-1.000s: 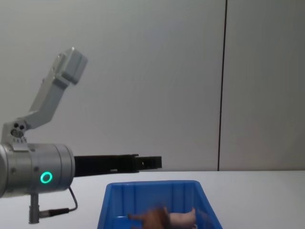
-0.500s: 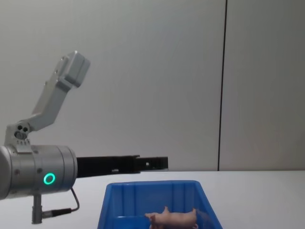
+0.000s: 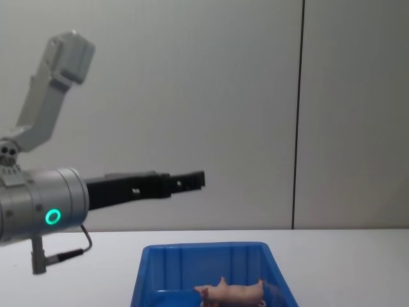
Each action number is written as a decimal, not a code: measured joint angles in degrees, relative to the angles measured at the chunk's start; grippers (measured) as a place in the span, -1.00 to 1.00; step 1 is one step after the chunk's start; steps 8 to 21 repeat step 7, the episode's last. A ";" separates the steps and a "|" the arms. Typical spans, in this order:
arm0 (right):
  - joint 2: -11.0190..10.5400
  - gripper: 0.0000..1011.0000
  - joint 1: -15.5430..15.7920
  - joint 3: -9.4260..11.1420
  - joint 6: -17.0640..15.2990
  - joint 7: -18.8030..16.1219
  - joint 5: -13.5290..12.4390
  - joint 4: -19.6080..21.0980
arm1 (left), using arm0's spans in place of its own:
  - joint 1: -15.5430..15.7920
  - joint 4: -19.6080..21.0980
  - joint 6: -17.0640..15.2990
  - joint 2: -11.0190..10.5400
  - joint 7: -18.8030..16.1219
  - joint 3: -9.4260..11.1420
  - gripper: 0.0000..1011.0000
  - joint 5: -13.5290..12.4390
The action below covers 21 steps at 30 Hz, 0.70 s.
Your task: Pick up the two dolls from the table and place them into the box.
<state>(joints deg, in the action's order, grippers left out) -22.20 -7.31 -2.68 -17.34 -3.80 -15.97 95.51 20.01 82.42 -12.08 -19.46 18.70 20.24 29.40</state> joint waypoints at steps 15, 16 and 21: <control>0.00 0.98 0.00 0.00 0.00 0.00 0.00 0.00 | -1.25 2.69 5.18 -0.75 -4.04 -0.61 0.98 -1.14; 0.00 0.98 0.00 0.00 0.00 0.00 0.00 0.00 | -1.25 2.69 5.18 -0.75 -4.04 -0.61 0.98 -1.14; 0.00 0.98 0.00 0.00 0.00 0.00 0.00 0.00 | -1.25 2.69 5.18 -0.75 -4.04 -0.61 0.98 -1.14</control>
